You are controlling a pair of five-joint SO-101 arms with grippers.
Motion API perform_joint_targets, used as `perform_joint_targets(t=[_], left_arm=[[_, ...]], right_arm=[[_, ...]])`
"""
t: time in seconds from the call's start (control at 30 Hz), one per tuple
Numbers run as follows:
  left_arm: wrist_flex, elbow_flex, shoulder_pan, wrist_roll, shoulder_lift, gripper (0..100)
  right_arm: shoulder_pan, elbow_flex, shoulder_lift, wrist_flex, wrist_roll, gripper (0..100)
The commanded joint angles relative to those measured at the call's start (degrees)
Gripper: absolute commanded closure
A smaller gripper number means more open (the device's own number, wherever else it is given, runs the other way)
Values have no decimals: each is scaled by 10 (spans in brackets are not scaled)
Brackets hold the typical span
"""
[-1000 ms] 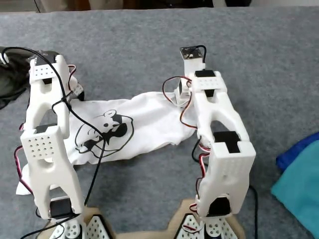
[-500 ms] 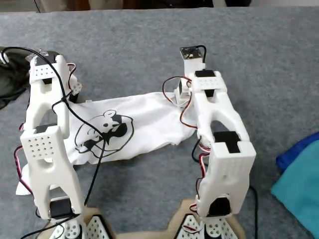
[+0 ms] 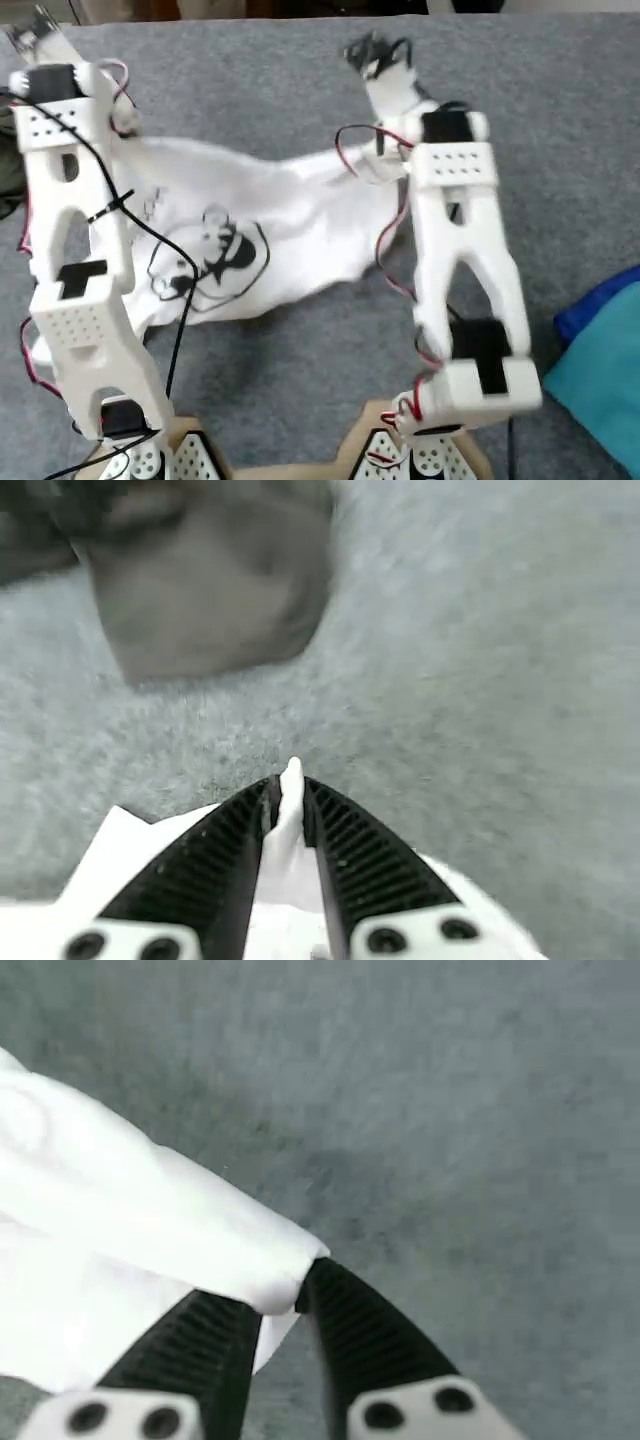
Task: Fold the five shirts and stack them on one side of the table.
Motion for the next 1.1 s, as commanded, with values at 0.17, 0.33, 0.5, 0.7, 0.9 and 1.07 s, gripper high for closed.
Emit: perform_joint_targets(t=[0.17,0.33,0.5,0.7,0.9,1.07], left_arm=[[77,-98,-7,-47,-204,981],[76,-95,5,-56,-378,981],[76,-94,0,-76,-541,981],[75,55,4,-96,-648,981],[74,131,1,-97,-654,981],[73,110,1,-95,-678,981]], right_arm=[[9,-288,-130,159,47,994],[10,-509,-131,208,58,994],[10,-721,-153,229,78,994],[49,-664,-168,184,75,994],[78,-614,-186,156,78,994],[79,-614,-235,156,105,994]])
